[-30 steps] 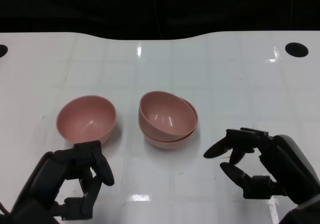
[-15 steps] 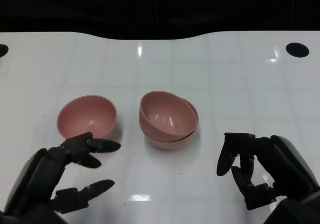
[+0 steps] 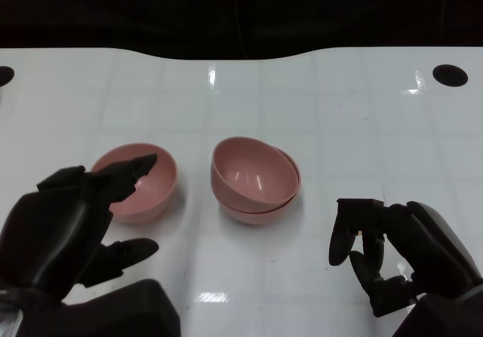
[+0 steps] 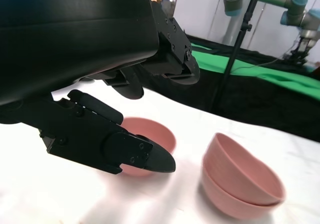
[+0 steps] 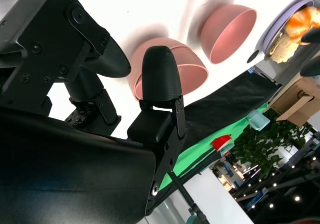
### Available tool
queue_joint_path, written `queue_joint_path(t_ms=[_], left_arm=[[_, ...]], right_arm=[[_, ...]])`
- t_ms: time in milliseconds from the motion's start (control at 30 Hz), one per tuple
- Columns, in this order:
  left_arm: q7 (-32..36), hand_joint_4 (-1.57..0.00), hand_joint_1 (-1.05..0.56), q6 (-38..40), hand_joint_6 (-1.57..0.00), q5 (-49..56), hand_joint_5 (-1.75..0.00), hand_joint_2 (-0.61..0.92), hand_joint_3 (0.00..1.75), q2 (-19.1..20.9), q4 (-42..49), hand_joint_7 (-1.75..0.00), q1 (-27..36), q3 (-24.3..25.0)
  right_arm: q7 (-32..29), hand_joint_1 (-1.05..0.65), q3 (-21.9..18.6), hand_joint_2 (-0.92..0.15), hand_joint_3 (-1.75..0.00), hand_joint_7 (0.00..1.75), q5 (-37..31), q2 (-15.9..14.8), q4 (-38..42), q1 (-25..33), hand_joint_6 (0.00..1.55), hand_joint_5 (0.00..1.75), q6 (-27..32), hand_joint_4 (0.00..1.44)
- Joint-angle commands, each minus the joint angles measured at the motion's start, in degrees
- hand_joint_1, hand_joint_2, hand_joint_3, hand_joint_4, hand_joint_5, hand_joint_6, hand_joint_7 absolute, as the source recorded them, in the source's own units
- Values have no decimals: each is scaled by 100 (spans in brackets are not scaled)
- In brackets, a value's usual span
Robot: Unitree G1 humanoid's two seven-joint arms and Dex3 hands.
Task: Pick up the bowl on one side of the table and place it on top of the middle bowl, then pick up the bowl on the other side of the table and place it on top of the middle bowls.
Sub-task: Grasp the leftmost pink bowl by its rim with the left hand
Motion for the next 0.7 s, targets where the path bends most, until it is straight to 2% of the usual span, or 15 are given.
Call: queue_joint_path(t_ms=[33,167,333,700], left_arm=[[-148,-30,-55,261,-39,380,-43,92,8,78,24,0,-185,-117],[-497,-29,-55,630,-39,1036,-43,92,6,163,382,0,-630,-405],[-590,-34,-54,814,-43,1374,-43,92,3,163,1033,-2,-1073,-703],[-998,-45,-56,1463,-42,1674,-22,92,4,15,2521,0,-2093,-1406]], right_arm=[[5,-1,-74,-13,-167,155,14,-50,-38,28,81,175,-8,97],[-13,-2,-73,-13,-166,156,-1,-34,-49,50,81,175,-1,97],[-27,-3,-74,-13,-167,155,-31,-39,-56,56,81,175,-15,97],[-58,-3,-98,-12,-168,154,-86,-57,-34,79,81,175,-77,96]])
